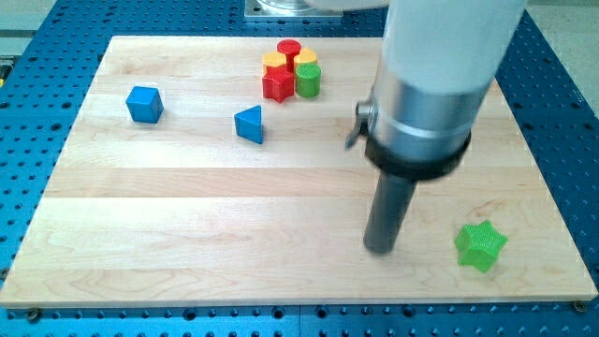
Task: Slide the triangle into the green star
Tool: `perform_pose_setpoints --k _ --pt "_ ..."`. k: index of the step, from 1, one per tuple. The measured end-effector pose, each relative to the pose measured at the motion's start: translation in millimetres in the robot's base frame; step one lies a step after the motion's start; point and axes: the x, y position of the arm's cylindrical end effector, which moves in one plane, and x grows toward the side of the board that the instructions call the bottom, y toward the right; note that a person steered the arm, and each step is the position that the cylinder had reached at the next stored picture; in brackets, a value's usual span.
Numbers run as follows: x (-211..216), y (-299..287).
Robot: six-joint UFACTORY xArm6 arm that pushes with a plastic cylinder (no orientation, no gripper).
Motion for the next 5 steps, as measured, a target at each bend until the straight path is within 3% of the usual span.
perform_pose_setpoints --k 1,2,3,5 --pt "-36 -86" --pt "-103 -151" --pt "-159 -169" --pt "-208 -169"
